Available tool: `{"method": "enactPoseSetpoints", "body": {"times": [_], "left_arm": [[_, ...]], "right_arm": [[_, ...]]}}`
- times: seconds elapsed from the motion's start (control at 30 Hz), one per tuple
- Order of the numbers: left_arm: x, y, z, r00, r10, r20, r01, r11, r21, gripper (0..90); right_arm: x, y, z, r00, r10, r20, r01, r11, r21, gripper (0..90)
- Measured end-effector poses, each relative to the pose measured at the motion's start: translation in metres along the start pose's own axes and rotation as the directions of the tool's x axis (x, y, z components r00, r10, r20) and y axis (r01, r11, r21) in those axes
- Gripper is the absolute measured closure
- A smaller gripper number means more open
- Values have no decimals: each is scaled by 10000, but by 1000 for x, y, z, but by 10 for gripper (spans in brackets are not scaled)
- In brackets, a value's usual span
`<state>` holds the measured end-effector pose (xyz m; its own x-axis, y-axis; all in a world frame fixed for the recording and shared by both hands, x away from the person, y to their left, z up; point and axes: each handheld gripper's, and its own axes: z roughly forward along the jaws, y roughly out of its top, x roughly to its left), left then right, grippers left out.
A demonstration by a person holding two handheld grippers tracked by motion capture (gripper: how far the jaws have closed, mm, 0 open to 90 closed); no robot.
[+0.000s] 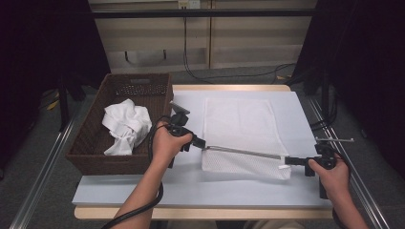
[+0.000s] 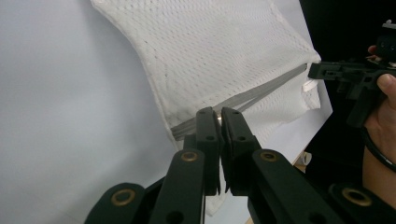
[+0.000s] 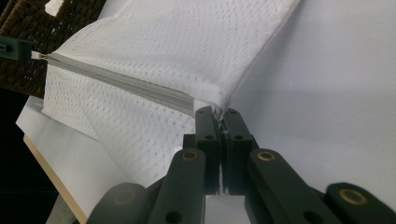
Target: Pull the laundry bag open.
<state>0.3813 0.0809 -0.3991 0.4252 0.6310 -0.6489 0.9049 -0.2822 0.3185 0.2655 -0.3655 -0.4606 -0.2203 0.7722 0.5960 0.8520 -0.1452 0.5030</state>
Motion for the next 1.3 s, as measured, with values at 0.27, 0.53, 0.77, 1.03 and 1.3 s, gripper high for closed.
{"method": "enactPoseSetpoints", "body": {"times": [0.27, 0.53, 0.77, 1.03, 1.3], "left_arm": [[2, -1, -4, 9999, 72, -105, -72, 10000, 14, 868], [-1, -1, -5, 10000, -30, -40, 30, 10000, 73, 868], [2, -1, -7, 9997, -97, -233, 100, 9999, 107, 868], [4, -2, -11, 9996, -247, -147, 248, 9997, 56, 867], [7, -4, -18, 9992, -235, -337, 236, 9997, 26, 867]], "right_arm": [[1, 0, 0, 10000, -6, 10, 6, 10000, 21, 875], [1, 0, 0, 10000, 16, 20, -16, 10000, -41, 875], [2, -1, 0, 10000, 55, 14, -54, 9999, -89, 875], [3, 0, 1, 10000, -48, -60, 48, 10000, -13, 874], [3, 0, 0, 9999, 9, -141, -9, 10000, 0, 874]]}}
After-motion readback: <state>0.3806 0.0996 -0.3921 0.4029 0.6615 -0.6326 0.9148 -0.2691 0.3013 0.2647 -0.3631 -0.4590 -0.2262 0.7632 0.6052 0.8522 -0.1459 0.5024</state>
